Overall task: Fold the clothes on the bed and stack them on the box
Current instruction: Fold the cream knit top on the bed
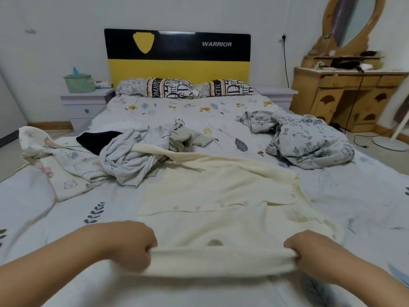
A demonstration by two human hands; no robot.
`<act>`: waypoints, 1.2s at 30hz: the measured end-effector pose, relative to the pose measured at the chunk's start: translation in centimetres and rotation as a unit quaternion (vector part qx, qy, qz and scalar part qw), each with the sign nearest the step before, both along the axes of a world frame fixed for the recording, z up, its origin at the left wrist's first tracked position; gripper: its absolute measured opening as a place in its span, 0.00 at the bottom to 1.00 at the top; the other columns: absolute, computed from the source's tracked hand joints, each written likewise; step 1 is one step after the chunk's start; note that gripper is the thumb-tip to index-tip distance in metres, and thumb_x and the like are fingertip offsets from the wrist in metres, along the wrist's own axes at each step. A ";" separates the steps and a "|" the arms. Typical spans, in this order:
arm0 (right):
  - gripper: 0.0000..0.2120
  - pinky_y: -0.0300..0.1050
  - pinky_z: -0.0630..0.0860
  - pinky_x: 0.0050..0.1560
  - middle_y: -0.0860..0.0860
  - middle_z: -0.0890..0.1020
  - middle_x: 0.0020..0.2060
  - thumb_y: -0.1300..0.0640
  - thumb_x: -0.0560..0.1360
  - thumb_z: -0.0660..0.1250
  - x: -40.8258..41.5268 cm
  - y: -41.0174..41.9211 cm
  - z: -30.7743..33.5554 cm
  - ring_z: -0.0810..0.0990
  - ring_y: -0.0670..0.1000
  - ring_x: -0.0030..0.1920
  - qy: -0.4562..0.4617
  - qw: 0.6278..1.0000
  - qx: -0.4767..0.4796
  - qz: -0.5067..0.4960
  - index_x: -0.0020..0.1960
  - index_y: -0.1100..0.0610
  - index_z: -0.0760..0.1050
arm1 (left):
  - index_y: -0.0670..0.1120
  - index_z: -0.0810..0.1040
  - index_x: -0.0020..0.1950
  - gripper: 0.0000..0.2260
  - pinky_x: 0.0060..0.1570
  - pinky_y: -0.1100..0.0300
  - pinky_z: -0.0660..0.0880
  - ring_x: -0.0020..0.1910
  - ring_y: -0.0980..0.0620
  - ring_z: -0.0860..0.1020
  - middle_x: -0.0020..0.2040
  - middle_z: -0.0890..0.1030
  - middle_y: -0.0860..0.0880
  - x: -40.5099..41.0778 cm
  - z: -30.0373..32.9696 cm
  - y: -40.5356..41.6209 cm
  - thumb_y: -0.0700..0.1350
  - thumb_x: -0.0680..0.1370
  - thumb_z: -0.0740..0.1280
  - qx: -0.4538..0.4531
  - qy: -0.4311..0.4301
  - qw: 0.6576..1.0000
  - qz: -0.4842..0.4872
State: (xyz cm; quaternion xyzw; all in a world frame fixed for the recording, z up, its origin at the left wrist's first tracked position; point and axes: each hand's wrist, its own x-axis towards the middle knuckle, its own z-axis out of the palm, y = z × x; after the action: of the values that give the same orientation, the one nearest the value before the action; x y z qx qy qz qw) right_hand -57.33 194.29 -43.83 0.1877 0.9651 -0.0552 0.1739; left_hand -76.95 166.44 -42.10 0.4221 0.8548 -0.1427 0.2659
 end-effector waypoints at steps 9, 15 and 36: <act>0.18 0.36 0.69 0.56 0.41 0.75 0.55 0.42 0.76 0.62 0.1 0.9 0.9 0.73 0.44 0.57 0.006 0.987 -0.132 -0.093 0.64 0.44 0.71 | 0.45 0.70 0.60 0.17 0.52 0.58 0.69 0.56 0.47 0.74 0.59 0.75 0.45 -4.1 -3.3 0.7 0.56 0.81 0.54 0.123 0.152 0.953 0.233; 0.23 0.52 0.68 0.62 0.58 0.67 0.66 0.44 0.80 0.53 -1.0 5.5 -2.9 0.66 0.59 0.66 0.096 0.920 0.007 -0.380 0.68 0.57 0.62 | 0.39 0.60 0.68 0.24 0.56 0.55 0.68 0.63 0.43 0.72 0.66 0.71 0.40 -3.4 -6.5 1.5 0.56 0.81 0.54 0.147 0.077 0.917 0.364; 0.19 0.48 0.78 0.41 0.52 0.79 0.46 0.43 0.68 0.58 -0.3 -1.2 -5.1 0.80 0.54 0.46 0.286 0.957 0.056 -0.016 0.55 0.50 0.75 | 0.46 0.74 0.58 0.18 0.50 0.49 0.69 0.56 0.44 0.71 0.57 0.78 0.39 2.3 -8.6 2.1 0.53 0.73 0.58 0.343 0.290 0.892 0.045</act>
State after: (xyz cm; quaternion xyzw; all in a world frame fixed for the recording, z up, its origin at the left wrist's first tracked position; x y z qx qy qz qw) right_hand -57.60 193.12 -48.91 0.1885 0.9731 -0.0552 -0.1206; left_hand -74.69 168.53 -50.72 0.3883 0.9077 0.0550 -0.1492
